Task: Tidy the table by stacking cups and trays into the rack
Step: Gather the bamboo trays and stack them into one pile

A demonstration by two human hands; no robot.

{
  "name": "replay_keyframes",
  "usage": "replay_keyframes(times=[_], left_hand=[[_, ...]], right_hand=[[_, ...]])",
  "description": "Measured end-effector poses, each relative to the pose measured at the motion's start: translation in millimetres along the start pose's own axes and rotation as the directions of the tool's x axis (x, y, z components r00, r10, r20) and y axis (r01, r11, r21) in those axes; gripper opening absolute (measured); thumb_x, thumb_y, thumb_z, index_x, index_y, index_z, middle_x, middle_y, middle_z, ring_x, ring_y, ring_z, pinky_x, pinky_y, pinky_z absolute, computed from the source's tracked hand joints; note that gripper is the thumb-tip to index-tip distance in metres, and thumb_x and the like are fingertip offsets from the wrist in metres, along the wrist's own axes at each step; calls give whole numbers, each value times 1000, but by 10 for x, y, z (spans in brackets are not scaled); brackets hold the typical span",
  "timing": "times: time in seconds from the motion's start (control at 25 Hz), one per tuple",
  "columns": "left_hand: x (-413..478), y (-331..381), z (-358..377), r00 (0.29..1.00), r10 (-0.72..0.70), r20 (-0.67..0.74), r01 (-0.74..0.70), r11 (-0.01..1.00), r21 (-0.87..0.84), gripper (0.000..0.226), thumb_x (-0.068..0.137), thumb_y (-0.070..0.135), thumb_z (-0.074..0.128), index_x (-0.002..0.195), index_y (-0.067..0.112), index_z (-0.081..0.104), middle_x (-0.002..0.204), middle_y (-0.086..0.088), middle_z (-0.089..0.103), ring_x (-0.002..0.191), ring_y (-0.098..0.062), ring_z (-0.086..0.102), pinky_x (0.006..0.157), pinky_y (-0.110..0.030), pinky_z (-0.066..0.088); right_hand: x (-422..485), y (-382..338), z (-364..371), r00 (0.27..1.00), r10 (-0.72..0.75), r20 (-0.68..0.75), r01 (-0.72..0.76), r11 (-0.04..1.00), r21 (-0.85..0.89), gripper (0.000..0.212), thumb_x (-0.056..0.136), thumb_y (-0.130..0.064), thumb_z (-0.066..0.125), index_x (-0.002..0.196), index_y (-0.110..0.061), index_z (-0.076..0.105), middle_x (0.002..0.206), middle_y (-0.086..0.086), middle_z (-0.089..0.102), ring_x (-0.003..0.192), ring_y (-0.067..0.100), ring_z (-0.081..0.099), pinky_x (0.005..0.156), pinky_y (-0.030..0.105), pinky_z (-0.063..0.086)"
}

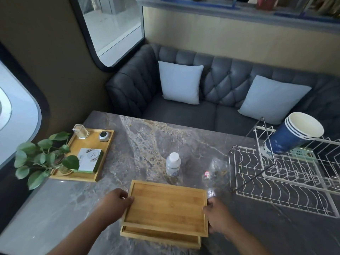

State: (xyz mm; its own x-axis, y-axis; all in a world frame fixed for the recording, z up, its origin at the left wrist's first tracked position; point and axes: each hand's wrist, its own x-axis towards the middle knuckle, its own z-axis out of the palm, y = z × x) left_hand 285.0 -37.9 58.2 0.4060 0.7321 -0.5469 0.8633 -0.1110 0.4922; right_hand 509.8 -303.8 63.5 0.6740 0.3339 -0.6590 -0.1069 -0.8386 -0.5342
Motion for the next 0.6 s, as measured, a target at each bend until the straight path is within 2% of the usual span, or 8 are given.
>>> replay_keyframes(times=[0.08, 0.16, 0.32, 0.4, 0.48, 0.6], left_hand=[[0, -42, 91, 1000, 5, -29, -1, 992, 130, 22, 87, 51, 67, 91, 30, 61, 83, 14, 62, 73, -8, 62, 64, -28, 51], [0, -78, 165, 999, 9, -42, 0, 982, 190, 20, 87, 52, 64, 91, 33, 59, 83, 15, 62, 71, -5, 56, 59, -26, 43], [8, -187, 287, 1000, 29, 1, -29, 968, 251, 14, 89, 45, 58, 91, 31, 58, 88, 9, 64, 81, -14, 61, 69, -30, 48], [4, -212, 319, 999, 36, -5, -33, 962, 273, 13, 89, 42, 55, 90, 30, 58, 92, 7, 66, 83, -16, 61, 72, -30, 49], [14, -222, 336, 999, 43, -23, -34, 957, 289, 16, 89, 41, 54, 87, 26, 59, 92, 7, 67, 82, -16, 61, 71, -30, 50], [38, -226, 339, 998, 55, -26, -44, 948, 314, 19, 89, 38, 52, 82, 22, 58, 85, 7, 61, 76, -13, 59, 67, -31, 50]], right_hand=[[27, 87, 94, 1000, 1, 0, -1, 998, -61, 12, 81, -17, 52, 87, -15, 62, 89, 14, 72, 82, 34, 73, 70, 56, 63], [25, 130, 153, 1000, 9, 15, -8, 996, -87, 15, 80, -17, 52, 86, -12, 64, 87, 15, 73, 84, 36, 72, 77, 52, 62], [-37, 141, 222, 1000, 10, 9, -8, 987, -163, 11, 85, -21, 55, 84, -14, 64, 89, 9, 73, 85, 29, 72, 74, 39, 60], [-66, 139, 243, 1000, -8, -16, 4, 970, -243, 9, 85, -24, 55, 80, -17, 60, 88, 6, 72, 87, 27, 71, 69, 28, 50], [-76, 139, 262, 1000, -13, -21, 7, 963, -270, 9, 85, -25, 56, 81, -19, 60, 85, 3, 68, 84, 25, 68, 67, 26, 44], [-104, 123, 283, 1000, -9, -1, 9, 967, -253, 12, 87, -26, 56, 92, -18, 64, 86, 0, 65, 80, 21, 62, 68, 25, 43]])
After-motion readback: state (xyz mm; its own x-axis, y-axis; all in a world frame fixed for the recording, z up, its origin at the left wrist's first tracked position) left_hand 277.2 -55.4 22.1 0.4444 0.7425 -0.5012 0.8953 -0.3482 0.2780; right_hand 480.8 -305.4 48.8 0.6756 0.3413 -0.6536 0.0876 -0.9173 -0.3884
